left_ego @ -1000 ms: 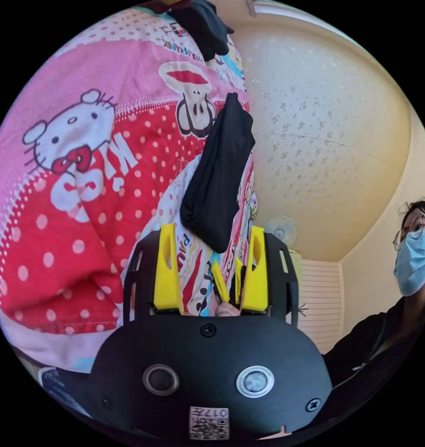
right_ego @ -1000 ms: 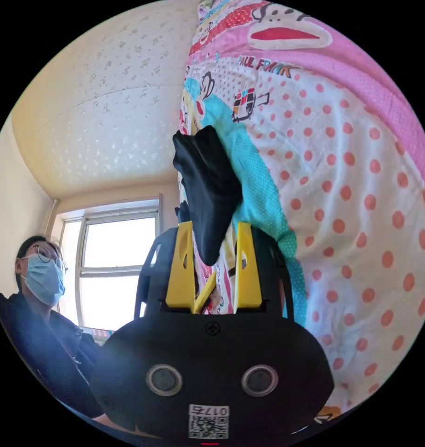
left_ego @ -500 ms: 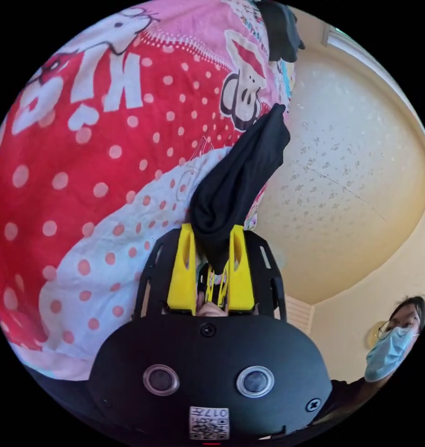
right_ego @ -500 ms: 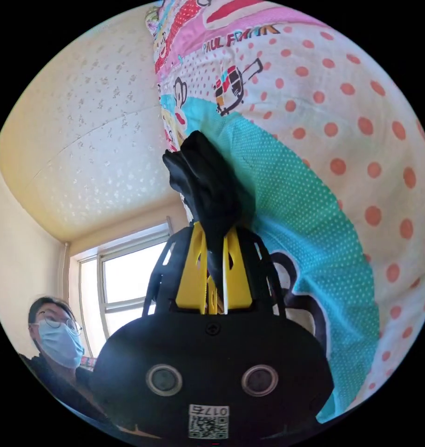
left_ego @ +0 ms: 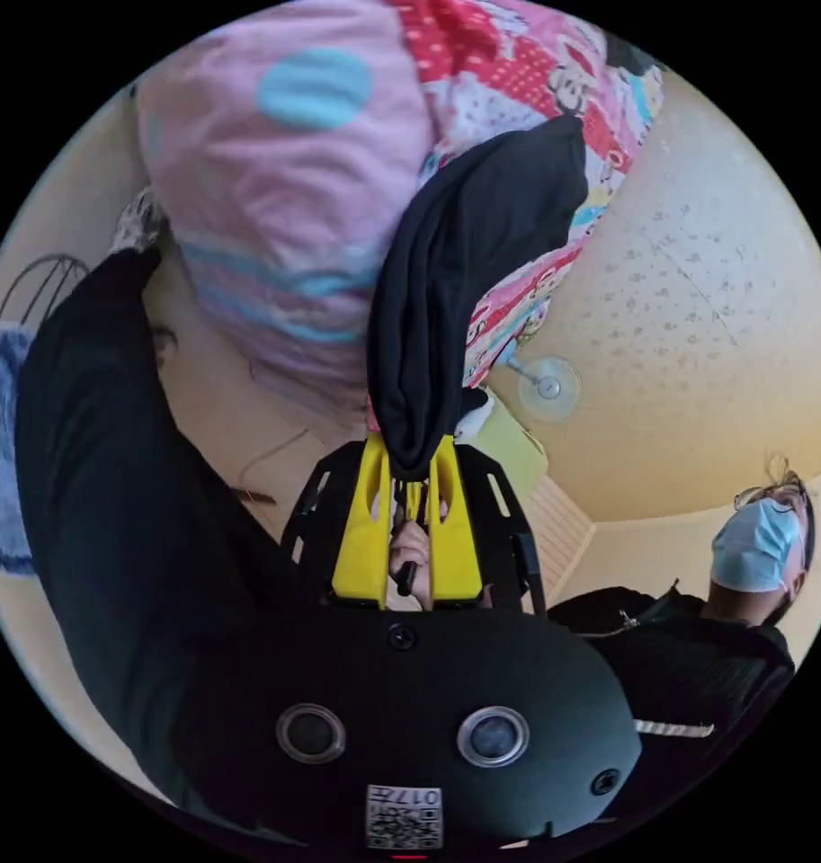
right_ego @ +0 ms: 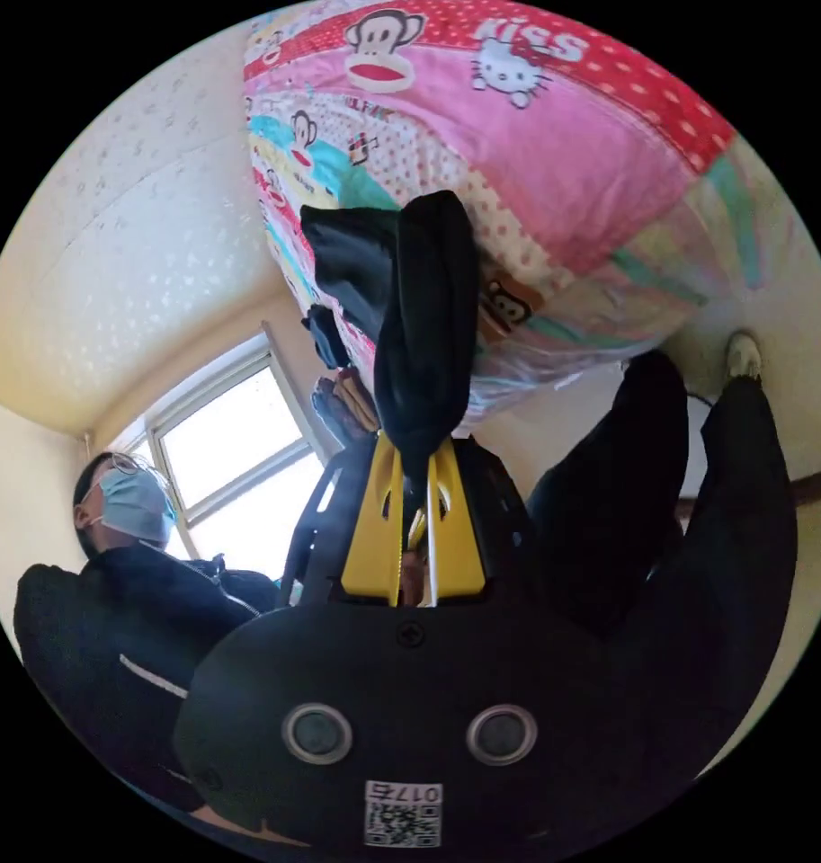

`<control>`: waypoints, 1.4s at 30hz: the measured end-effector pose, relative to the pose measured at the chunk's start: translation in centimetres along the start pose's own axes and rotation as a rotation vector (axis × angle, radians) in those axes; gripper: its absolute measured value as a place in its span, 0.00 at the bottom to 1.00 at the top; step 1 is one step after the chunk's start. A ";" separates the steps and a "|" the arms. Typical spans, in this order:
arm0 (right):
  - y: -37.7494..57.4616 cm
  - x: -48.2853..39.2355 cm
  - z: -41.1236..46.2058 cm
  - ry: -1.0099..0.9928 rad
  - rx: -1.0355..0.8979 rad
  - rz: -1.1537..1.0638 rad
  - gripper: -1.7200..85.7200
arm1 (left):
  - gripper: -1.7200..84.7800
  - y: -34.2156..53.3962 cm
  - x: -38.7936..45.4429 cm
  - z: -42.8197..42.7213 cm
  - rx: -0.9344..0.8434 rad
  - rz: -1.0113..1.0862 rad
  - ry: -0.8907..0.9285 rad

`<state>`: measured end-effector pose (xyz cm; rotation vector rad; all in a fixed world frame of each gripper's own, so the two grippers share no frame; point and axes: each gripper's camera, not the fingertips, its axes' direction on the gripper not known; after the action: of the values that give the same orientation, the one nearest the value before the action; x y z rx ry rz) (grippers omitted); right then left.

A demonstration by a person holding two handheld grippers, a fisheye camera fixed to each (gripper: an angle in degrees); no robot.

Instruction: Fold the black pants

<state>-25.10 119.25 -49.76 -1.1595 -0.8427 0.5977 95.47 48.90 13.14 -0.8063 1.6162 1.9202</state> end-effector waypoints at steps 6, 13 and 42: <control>2.4 -2.6 -0.8 -0.240 0.055 0.089 0.05 | 0.10 4.8 1.8 -0.4 0.053 -0.006 0.234; -10.1 -12.8 7.9 -0.313 0.010 -0.156 0.06 | 0.11 -7.1 15.3 -1.1 0.224 0.344 0.332; -7.4 -17.1 21.5 0.672 0.151 -1.279 0.02 | 0.01 -11.5 20.6 9.6 0.400 1.079 -0.455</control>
<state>-52.56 115.23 -43.70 -0.4275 -0.7440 -0.7383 87.98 60.32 -8.39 0.7909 2.1972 2.0137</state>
